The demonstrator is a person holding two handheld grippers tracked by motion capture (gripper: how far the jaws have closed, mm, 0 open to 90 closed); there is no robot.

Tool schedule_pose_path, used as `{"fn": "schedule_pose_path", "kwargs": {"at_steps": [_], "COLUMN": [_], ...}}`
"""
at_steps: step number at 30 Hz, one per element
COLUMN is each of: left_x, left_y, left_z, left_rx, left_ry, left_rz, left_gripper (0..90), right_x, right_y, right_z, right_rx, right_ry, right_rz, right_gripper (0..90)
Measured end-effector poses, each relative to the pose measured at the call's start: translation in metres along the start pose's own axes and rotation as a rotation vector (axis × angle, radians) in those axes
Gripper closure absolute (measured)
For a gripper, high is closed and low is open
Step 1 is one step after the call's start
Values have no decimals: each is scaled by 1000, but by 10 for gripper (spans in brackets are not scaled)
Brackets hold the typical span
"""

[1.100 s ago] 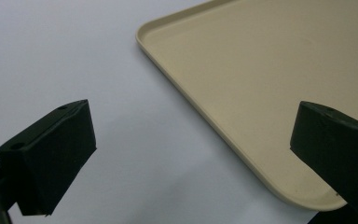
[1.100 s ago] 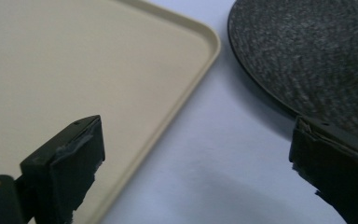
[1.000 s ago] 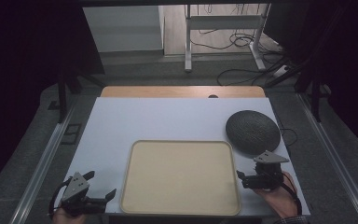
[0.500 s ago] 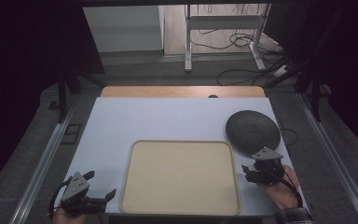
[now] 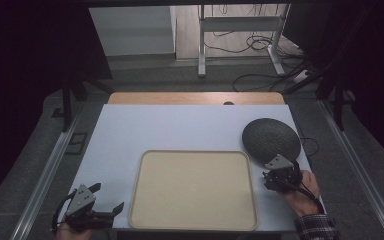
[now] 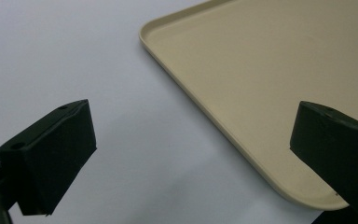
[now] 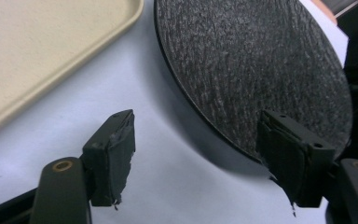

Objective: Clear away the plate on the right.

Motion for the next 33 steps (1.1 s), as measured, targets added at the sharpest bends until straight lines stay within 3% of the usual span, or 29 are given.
{"fn": "schedule_pose_path", "kwargs": {"at_steps": [12, 14, 15, 21, 26, 32, 33], "left_x": [0, 0, 0, 0, 0, 0, 0], "left_y": [0, 0, 0, 0, 1, 0, 0], "left_z": [0, 0, 0, 1, 1, 1, 1], "left_rx": [-2, -2, -3, -5, -8, -8, -8], "left_ry": [-1, -1, -1, -1, 0, -3, -3], "left_rz": [1, 1, 1, 0, -1, 1, 2], "left_gripper": [0, 0, 0, 0, 0, 0, 0], "right_x": [-5, -6, -7, -9, -11, -14, -14], "right_y": [-7, -8, -9, -13, -18, -22, -25], "right_z": [-4, -4, -5, -3, -1, 1, 2], "right_rx": [117, 148, 174, 209, 250, 276, 290], "right_ry": [151, 187, 228, 277, 362, 410, 436], "right_rz": [2, -2, 5, 10, 18, 18, 21], "right_gripper": [374, 380, 380, 385, 404, 415, 431]}}
Point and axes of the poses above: each handheld gripper's, and its own axes: y roughly backward along the jaws, x roughly out of its underside, z roughly to its left, the point moved 8 cm from there along -y, roughly forward along the jaws
